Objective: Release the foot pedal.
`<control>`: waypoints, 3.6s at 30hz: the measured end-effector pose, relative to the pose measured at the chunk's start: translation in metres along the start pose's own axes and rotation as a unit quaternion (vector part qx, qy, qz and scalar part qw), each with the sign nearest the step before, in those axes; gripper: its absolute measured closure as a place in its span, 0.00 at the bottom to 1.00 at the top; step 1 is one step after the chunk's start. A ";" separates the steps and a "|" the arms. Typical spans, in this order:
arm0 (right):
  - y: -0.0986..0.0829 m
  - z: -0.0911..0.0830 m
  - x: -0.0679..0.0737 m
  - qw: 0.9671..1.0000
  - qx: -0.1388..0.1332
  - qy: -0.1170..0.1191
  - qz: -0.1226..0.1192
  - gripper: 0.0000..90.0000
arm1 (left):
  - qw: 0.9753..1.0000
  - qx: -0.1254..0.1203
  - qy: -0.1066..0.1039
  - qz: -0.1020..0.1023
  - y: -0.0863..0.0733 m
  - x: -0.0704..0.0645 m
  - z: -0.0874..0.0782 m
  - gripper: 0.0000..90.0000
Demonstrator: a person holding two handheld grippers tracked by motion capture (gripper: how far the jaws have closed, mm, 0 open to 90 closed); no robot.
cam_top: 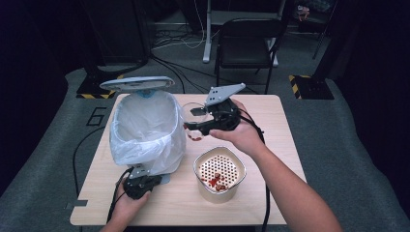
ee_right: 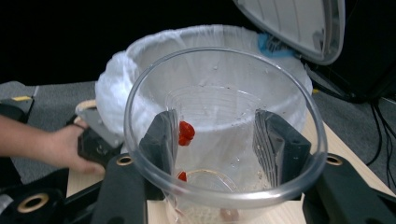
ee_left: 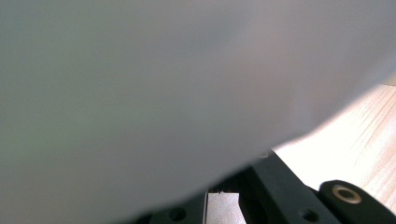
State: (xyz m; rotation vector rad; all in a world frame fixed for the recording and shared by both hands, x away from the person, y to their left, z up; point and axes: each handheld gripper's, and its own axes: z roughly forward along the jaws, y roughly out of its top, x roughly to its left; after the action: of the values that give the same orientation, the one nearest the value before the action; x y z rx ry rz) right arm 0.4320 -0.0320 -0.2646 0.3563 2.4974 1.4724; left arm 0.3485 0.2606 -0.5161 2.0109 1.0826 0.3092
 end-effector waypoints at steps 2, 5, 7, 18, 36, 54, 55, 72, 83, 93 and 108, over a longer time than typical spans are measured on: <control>0.006 0.003 0.000 1.000 -0.007 0.001 -0.001 0.55 | 1.000 0.002 -0.001 -0.004 0.000 0.000 0.000 1.00; 0.015 0.011 0.001 1.000 -0.011 0.005 -0.003 0.55 | 1.000 0.000 -0.001 -0.003 0.000 0.000 0.000 1.00; 0.019 0.018 0.001 1.000 -0.010 0.007 -0.003 0.55 | 1.000 0.001 0.000 -0.004 0.000 0.000 0.000 1.00; 0.045 0.047 0.005 1.000 -0.016 0.015 -0.007 0.55 | 1.000 -0.010 -0.001 -0.019 -0.001 -0.002 0.002 1.00; 0.057 0.092 0.006 1.000 0.000 0.014 -0.001 0.53 | 1.000 -0.008 -0.004 -0.020 0.000 -0.002 0.001 1.00; 0.053 0.111 0.007 0.999 -0.016 -0.025 0.029 0.16 | 1.000 -0.006 -0.005 -0.018 0.000 -0.001 0.001 1.00; 0.053 0.109 0.007 0.999 -0.012 -0.027 0.029 0.16 | 1.000 -0.005 -0.005 -0.018 0.000 -0.001 0.001 1.00; -0.001 0.018 0.002 0.998 0.005 -0.061 0.034 0.22 | 0.999 -0.017 -0.028 -0.040 0.007 0.007 -0.015 0.90; -0.029 -0.015 -0.005 0.994 0.012 -0.098 0.045 0.23 | 0.997 -0.027 0.004 -0.074 0.010 0.002 -0.031 0.71; -0.062 -0.045 -0.005 0.984 0.023 -0.166 0.063 0.25 | 0.999 -0.009 -0.033 0.003 0.015 0.014 -0.046 0.55; -0.128 -0.075 -0.012 0.967 0.047 -0.221 0.117 0.26 | 1.000 -0.013 0.013 -0.025 -0.002 0.034 -0.064 0.44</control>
State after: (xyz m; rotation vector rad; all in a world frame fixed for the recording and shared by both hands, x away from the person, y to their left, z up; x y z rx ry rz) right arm 0.4078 -0.1571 -0.3407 0.9147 2.2207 1.1855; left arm 0.3332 0.3223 -0.4823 1.9596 1.1378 0.3228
